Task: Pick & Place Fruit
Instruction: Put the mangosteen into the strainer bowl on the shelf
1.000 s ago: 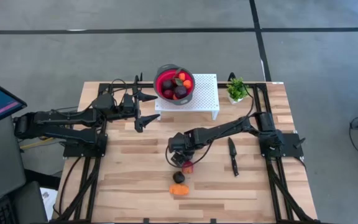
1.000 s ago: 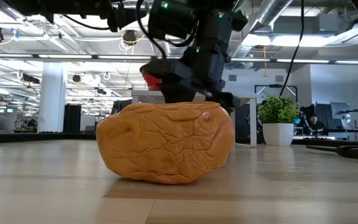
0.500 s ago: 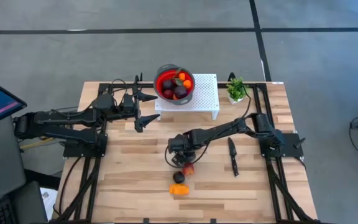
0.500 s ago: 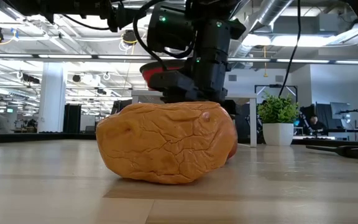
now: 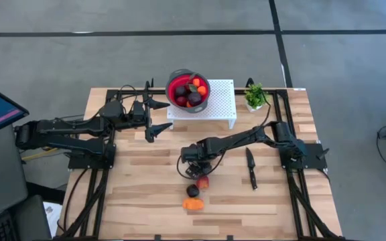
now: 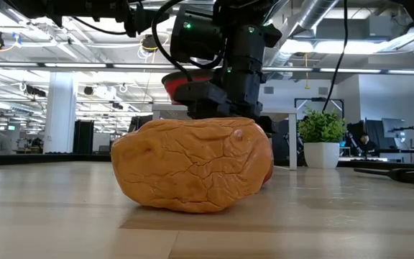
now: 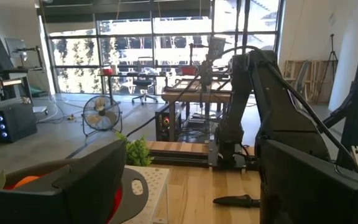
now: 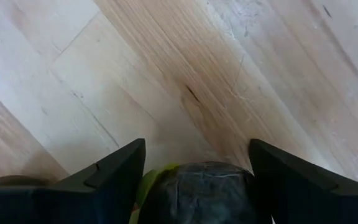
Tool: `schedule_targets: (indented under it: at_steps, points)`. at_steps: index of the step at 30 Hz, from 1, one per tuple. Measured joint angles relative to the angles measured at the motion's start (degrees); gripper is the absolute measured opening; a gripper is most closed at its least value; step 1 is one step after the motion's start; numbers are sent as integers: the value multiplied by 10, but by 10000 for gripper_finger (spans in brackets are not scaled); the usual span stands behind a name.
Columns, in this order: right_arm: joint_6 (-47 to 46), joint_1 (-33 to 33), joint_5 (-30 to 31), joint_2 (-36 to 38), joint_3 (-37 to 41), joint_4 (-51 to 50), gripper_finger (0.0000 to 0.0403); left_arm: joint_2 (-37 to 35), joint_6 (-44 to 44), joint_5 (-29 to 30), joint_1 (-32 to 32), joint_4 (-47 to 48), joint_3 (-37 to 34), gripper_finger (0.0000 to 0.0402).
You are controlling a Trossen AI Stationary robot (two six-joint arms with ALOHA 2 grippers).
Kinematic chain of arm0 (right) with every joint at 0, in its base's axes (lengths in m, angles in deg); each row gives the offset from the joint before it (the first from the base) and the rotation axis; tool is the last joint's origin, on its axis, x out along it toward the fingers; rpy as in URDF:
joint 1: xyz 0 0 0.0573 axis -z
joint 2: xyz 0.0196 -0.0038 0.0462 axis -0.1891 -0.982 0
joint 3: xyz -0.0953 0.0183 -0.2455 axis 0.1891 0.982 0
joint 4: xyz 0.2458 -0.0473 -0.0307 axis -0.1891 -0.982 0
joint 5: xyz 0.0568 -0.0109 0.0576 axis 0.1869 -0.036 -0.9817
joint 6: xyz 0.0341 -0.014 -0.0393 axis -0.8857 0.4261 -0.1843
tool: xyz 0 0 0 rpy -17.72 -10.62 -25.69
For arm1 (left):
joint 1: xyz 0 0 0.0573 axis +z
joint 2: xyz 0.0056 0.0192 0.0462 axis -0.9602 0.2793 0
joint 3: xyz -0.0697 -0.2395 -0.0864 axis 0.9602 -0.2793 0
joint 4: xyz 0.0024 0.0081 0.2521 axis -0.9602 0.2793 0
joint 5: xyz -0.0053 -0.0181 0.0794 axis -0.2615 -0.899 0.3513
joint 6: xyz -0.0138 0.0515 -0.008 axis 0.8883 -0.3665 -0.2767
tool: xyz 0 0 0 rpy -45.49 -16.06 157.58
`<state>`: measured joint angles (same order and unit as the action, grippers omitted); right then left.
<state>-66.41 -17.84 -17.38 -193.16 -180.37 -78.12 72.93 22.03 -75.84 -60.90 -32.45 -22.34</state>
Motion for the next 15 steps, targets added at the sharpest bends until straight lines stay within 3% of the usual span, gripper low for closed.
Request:
schedule_targets:
  at_steps: [15]
  points:
    - [13, -2, -14, -3, -42, -106, 349, 0, 0, 0, 0, 0, 0, 374]
